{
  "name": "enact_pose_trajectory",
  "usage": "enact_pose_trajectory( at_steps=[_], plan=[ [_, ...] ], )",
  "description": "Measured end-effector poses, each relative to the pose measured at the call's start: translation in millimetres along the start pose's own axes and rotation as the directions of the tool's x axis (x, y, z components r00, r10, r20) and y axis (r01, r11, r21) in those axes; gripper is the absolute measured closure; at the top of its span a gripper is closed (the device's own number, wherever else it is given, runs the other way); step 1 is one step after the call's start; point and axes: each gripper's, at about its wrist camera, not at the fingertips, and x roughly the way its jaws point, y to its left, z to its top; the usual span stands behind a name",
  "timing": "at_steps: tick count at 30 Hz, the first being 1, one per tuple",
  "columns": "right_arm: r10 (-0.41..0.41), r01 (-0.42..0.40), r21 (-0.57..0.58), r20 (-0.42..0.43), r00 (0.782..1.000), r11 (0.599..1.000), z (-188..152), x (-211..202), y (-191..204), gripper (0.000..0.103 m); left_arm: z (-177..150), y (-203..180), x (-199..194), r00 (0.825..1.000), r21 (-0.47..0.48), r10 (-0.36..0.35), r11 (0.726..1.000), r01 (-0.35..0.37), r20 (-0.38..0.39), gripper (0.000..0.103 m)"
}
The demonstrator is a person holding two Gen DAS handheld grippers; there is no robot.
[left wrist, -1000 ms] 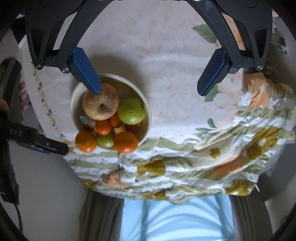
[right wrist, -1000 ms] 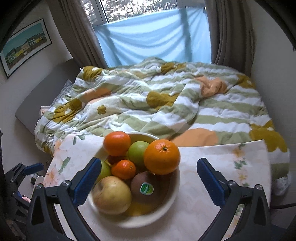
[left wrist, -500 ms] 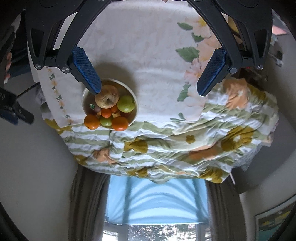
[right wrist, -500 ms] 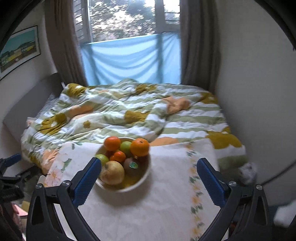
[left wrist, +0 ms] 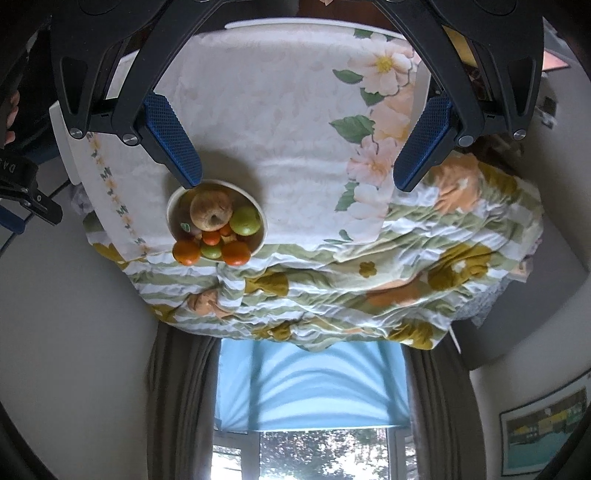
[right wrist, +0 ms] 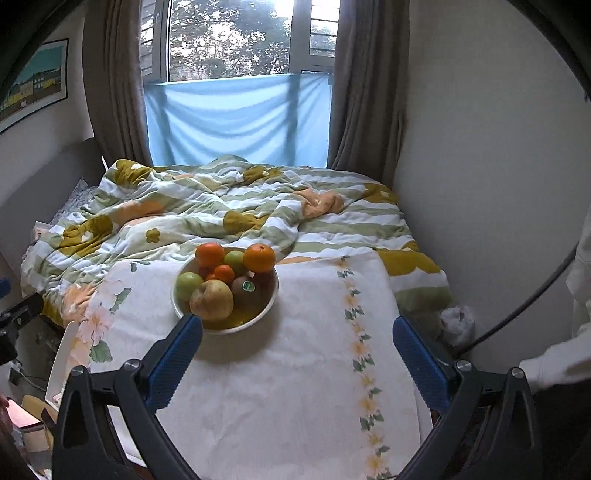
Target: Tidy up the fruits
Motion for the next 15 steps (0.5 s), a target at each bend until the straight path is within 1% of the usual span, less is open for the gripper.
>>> enact_pose_trajectory(
  at_steps=[9,15],
  plan=[
    [-0.007,0.007,0.012,0.008,1.0,1.0,-5.1,-8.8,2.7,0.0,-1.6,0.4,-4.4,1.0,0.012,-0.012,1.0,0.012,0.011,0.0],
    [-0.006,0.006,0.014,0.008,1.0,1.0,-5.7,-9.6,2.8,0.0,-1.8,0.1,-3.6,1.0,0.013,-0.012,1.0,0.012,0.004,0.0]
  ],
)
